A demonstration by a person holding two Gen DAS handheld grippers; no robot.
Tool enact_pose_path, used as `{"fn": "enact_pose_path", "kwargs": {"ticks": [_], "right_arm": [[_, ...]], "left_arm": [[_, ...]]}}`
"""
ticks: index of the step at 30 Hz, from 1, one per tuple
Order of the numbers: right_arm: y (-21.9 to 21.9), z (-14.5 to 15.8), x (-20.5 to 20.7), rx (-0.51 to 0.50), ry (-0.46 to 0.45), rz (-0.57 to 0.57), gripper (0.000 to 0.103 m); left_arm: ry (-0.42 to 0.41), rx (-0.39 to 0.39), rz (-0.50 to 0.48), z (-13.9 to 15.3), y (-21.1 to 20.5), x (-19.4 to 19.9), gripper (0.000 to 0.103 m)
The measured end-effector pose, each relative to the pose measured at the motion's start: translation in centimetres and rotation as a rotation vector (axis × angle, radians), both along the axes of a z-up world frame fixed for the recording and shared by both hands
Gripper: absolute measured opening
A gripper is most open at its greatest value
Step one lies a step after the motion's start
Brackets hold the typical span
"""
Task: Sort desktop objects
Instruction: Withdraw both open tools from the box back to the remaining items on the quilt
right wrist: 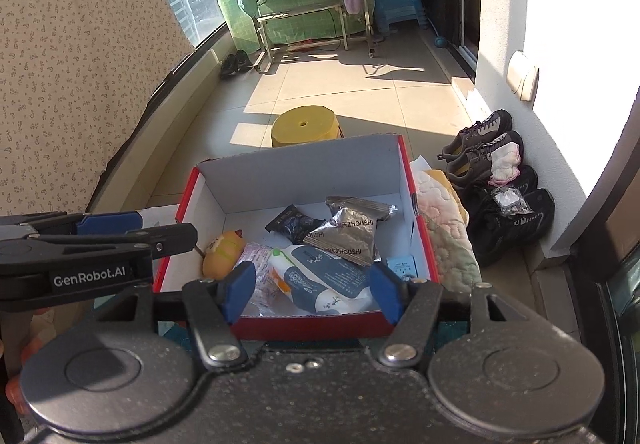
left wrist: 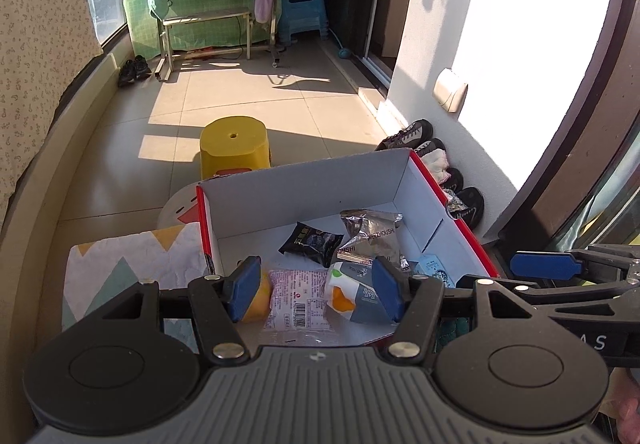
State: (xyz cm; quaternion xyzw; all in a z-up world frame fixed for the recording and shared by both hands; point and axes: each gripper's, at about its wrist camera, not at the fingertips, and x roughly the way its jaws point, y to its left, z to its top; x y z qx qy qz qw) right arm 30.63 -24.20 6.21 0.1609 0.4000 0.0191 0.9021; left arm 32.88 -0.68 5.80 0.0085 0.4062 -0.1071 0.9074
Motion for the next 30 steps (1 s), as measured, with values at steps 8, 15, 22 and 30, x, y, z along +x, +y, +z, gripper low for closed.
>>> {"fn": "enact_pose_path", "kwargs": {"ticks": [8,15,22,30], "right_arm": [[1.0,1.0,-2.8,0.016,-0.023,0.015,0.063],[1.8,1.1,-5.8,0.03,-0.033,0.019,0.064],[2.9,0.1,-8.0,0.026,-0.022,0.019,0.065],[4.6,-1.6,-9.6,-0.01,-0.017,0.041,0.065]], "left_arm": [[-0.016,-0.027,0.006,1.1,1.2,-3.7,0.06],[-0.023,-0.05,0.015,1.2,2.4,-6.9,0.06],[-0.022,-0.07,0.052,0.8,4.1,-9.3,0.07],[-0.001,-0.08,0.084,-1.3,5.4,-11.6,0.077]]}}
